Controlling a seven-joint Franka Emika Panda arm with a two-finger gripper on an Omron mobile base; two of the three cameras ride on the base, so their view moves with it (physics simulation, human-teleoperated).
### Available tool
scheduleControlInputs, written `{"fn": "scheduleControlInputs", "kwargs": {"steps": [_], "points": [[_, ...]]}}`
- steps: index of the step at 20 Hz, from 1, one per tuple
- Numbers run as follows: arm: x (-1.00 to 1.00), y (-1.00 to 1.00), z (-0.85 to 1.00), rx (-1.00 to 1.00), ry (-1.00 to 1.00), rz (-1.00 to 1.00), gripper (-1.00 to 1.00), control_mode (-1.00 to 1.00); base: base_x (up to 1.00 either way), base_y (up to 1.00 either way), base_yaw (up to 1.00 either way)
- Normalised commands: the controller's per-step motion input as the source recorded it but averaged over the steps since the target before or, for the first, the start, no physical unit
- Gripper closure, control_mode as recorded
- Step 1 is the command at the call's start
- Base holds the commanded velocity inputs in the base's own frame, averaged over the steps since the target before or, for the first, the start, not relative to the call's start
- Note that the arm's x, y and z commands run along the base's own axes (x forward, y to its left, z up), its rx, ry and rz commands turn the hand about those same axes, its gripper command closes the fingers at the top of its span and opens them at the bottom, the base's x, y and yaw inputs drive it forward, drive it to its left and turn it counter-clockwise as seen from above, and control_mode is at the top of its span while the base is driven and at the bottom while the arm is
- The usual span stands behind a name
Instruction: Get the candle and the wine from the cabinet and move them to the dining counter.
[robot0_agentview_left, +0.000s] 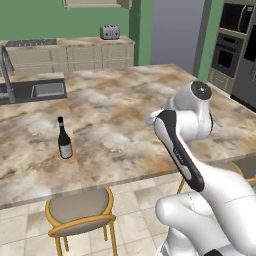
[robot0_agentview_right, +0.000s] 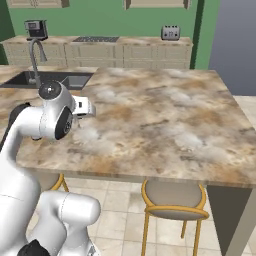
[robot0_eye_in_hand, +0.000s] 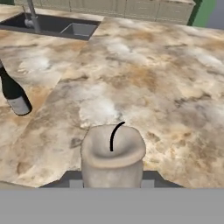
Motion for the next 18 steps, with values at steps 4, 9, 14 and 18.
{"fn": "scheduleControlInputs", "kwargs": {"steps": [4, 9, 14, 18], "points": [[0.90, 0.14, -0.70, 0.00, 0.01, 0.02, 1.00, -1.00, 0.00, 0.00, 0.00], [0.73, 0.03, -0.58, 0.01, 0.00, 0.00, 1.00, -1.00, 0.00, 0.00, 0.00], [0.66, 0.00, -0.51, 0.01, 0.00, 0.00, 1.00, -1.00, 0.00, 0.00, 0.00], [0.85, 0.00, -0.39, 0.00, 0.00, 0.00, 1.00, -1.00, 0.00, 0.00, 0.00]]}}
